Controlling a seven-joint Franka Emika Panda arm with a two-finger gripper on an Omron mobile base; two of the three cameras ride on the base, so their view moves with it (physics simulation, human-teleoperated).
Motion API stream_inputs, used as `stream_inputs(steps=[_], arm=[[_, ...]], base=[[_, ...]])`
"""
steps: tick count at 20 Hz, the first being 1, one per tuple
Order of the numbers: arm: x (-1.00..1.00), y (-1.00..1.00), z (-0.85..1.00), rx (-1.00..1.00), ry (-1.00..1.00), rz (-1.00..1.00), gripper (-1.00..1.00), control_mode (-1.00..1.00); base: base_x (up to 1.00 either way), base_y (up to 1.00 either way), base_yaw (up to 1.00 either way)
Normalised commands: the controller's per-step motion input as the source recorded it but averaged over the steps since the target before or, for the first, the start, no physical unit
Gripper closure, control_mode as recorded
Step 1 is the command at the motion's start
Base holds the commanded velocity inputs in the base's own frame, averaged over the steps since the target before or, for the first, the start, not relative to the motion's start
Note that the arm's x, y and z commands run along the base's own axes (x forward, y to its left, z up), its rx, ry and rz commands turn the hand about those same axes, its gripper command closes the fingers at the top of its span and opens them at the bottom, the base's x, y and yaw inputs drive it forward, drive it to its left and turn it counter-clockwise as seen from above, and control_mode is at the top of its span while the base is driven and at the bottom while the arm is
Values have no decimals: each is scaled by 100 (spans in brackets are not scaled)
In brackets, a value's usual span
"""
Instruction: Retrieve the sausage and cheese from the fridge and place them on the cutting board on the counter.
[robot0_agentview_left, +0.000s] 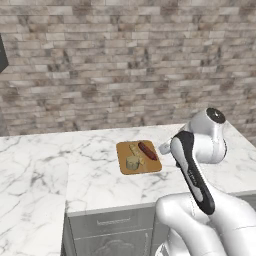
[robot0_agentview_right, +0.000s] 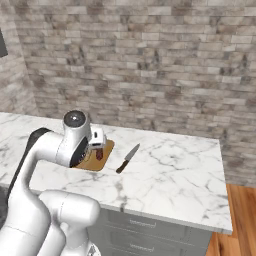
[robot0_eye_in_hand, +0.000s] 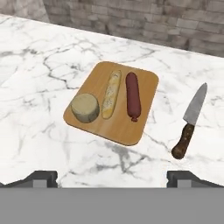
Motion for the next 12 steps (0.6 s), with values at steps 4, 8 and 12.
stream_inputs(steps=[4,8,12], arm=[[-100,0,54,0,-10,-1,-100,-100],[-100,0,47,2,-6,-7,-100,-100],[-100,-9,72,3,-1,-3,-100,-100]], base=[[0,0,0],[0,0,0],[0,0,0]])
